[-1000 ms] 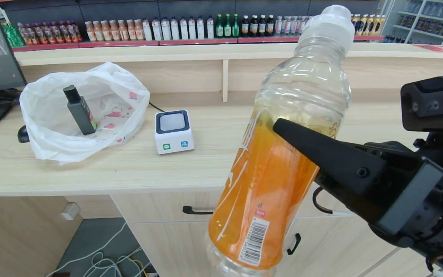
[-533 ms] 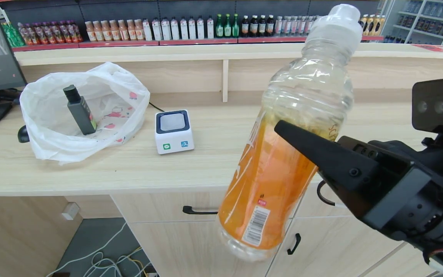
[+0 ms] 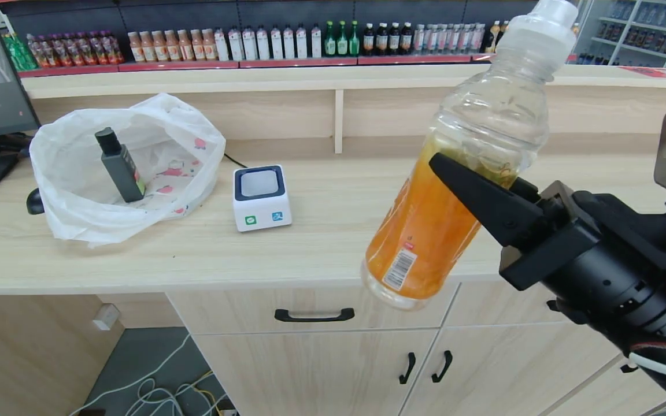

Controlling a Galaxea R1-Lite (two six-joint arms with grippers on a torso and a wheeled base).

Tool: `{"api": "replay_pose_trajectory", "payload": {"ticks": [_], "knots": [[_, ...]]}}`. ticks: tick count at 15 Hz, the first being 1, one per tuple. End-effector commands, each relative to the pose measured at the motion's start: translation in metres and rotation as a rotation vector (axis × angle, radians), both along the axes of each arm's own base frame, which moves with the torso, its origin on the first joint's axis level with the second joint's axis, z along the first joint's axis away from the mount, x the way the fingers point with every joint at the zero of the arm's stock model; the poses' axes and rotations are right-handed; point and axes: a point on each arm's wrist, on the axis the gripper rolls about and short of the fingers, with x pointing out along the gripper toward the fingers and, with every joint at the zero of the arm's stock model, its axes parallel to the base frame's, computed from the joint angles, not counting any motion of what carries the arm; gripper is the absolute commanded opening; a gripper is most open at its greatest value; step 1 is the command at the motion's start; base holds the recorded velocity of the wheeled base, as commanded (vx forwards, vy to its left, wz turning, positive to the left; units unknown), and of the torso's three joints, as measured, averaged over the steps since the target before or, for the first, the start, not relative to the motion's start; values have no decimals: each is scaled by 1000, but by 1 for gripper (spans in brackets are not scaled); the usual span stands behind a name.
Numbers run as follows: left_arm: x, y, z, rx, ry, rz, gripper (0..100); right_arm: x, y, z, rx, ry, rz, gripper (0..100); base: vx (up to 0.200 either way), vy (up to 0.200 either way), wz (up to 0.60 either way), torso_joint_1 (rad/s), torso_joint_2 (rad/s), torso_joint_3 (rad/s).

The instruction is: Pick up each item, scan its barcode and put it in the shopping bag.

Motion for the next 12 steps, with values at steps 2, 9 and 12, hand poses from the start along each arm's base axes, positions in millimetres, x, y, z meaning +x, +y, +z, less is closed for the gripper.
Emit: {"api": "replay_pose_trajectory", "payload": {"ticks": [2,9,12], "knots": [[0,0,0,1,0,0,100,4,-4,-2,-14,-6,-110,0,0,0,0,0,0,0],[0,0,0,1,0,0,100,14,-3,-11,-124,-17,-327,0,0,0,0,0,0,0],[0,0,0,-1,0,0,100,25,-6,-19,-123,38,-443,0,0,0,0,0,0,0]]}}
